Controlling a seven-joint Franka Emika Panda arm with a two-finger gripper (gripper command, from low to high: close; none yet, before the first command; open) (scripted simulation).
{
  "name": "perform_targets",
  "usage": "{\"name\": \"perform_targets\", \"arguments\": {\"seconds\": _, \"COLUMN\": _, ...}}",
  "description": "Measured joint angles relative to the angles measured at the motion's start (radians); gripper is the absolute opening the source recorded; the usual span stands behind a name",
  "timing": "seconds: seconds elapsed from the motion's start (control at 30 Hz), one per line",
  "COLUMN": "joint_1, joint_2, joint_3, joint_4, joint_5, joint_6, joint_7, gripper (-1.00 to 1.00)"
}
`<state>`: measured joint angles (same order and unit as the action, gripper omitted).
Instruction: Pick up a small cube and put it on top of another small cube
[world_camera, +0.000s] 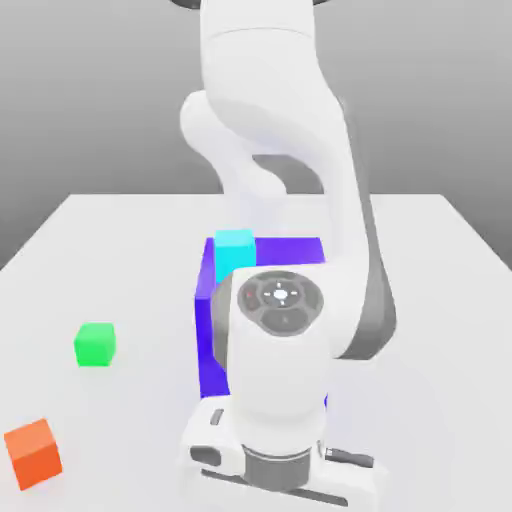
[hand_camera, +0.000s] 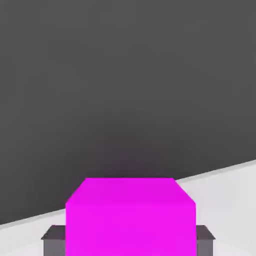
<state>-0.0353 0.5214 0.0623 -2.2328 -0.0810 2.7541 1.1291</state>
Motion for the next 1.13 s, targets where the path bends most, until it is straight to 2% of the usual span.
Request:
{"name": "perform_targets", "arguments": {"seconds": 0.07, "joint_1": 0.001, "joint_2": 0.005, "joint_3": -0.001, "joint_4": 0.001, "joint_5": 0.000, "joint_6": 0.003, "joint_7": 0.000, "gripper": -1.00}}
{"name": "perform_targets", "arguments": {"seconds": 0.23, "joint_1": -0.019, "joint_2": -0.150, "joint_3": -0.004, "joint_4": -0.048, "joint_5": 0.023, "joint_6": -0.103, "joint_7": -0.003, "gripper": -1.00}}
{"name": "perform_targets", "arguments": {"seconds": 0.47, "joint_1": -0.153, "joint_2": -0.386, "joint_3": -0.212, "joint_4": -0.292, "joint_5": 0.002, "joint_6": -0.096, "joint_7": 0.181, "gripper": -1.00}}
{"name": "perform_targets", "arguments": {"seconds": 0.53, "joint_1": -0.231, "joint_2": -0.455, "joint_3": -0.270, "joint_4": -0.364, "joint_5": -0.019, "joint_6": -0.093, "joint_7": 0.248, "gripper": -1.00}}
{"name": "perform_targets", "arguments": {"seconds": 0.8, "joint_1": -0.513, "joint_2": -0.738, "joint_3": -0.396, "joint_4": -0.652, "joint_5": -0.108, "joint_6": -0.078, "joint_7": 0.515, "gripper": -1.00}}
{"name": "perform_targets", "arguments": {"seconds": 0.93, "joint_1": -0.532, "joint_2": -0.677, "joint_3": -0.428, "joint_4": -0.691, "joint_5": -0.069, "joint_6": 0.022, "joint_7": 0.520, "gripper": -1.00}}
{"name": "perform_targets", "arguments": {"seconds": 1.07, "joint_1": -0.494, "joint_2": -0.532, "joint_3": -0.429, "joint_4": -0.689, "joint_5": 0.079, "joint_6": 0.159, "joint_7": 0.420, "gripper": -1.00}}
{"name": "perform_targets", "arguments": {"seconds": 1.1, "joint_1": -0.494, "joint_2": -0.502, "joint_3": -0.416, "joint_4": -0.687, "joint_5": 0.123, "joint_6": 0.185, "joint_7": 0.390, "gripper": 1.00}}
{"name": "perform_targets", "arguments": {"seconds": 1.13, "joint_1": -0.490, "joint_2": -0.502, "joint_3": -0.416, "joint_4": -0.687, "joint_5": 0.123, "joint_6": 0.185, "joint_7": 0.390, "gripper": 1.00}}
